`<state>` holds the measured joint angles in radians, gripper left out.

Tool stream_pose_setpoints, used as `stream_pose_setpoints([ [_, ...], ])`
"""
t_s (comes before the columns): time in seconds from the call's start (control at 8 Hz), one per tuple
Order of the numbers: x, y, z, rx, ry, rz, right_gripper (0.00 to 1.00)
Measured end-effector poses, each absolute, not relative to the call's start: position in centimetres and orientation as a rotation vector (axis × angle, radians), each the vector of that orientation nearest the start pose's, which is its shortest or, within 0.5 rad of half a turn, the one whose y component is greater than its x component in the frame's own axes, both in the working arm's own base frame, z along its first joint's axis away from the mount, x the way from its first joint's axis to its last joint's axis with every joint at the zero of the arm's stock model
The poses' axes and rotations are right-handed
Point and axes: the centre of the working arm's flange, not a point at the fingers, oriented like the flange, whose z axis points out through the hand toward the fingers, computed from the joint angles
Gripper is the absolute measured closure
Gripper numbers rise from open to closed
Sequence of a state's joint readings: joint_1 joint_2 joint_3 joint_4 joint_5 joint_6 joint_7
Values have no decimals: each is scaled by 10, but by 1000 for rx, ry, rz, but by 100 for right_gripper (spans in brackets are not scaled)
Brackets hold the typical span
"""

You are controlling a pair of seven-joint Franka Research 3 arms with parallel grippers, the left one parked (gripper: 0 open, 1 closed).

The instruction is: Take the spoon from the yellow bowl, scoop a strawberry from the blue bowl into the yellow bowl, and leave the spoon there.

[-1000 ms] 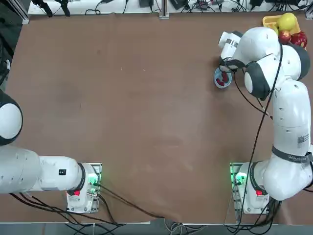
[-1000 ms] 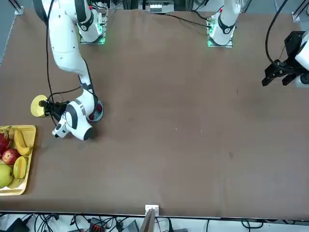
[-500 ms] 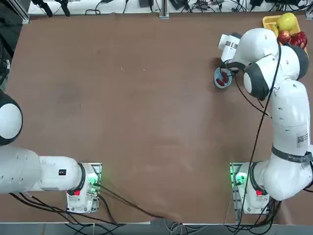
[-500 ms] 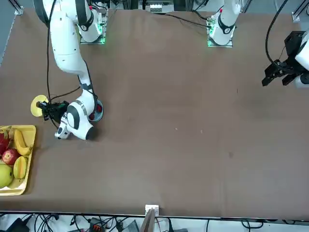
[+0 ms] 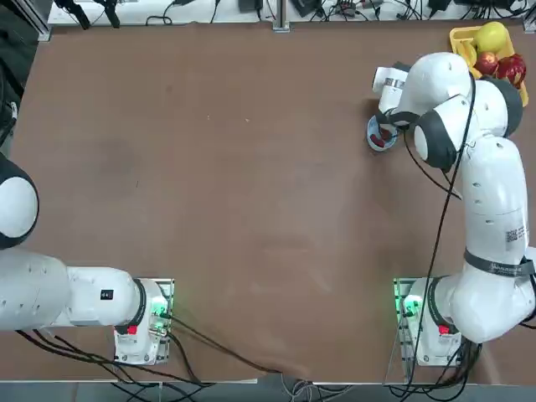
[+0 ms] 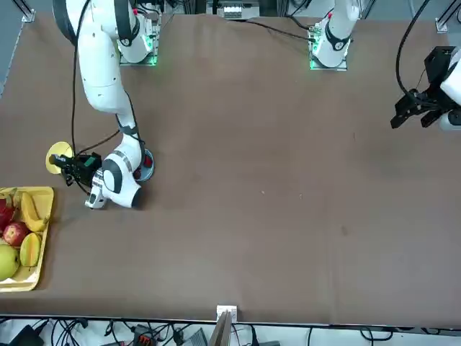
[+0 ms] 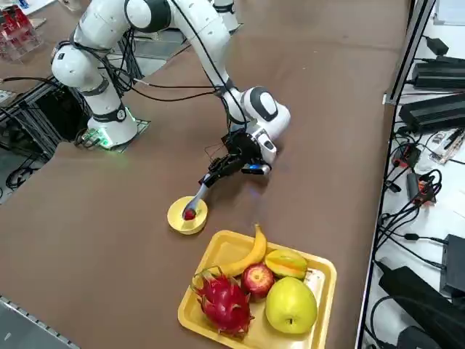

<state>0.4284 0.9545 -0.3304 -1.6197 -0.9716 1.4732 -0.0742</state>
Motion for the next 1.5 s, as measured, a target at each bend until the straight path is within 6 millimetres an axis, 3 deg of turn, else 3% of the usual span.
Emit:
stream_pose_setpoints([
  [0.62, 604, -17, 126, 1571, 630, -1071, 89],
  [1.0, 617, -20, 148, 1603, 500, -1021, 89],
  [1.5, 609, -42, 138, 1702, 248, -910, 89],
])
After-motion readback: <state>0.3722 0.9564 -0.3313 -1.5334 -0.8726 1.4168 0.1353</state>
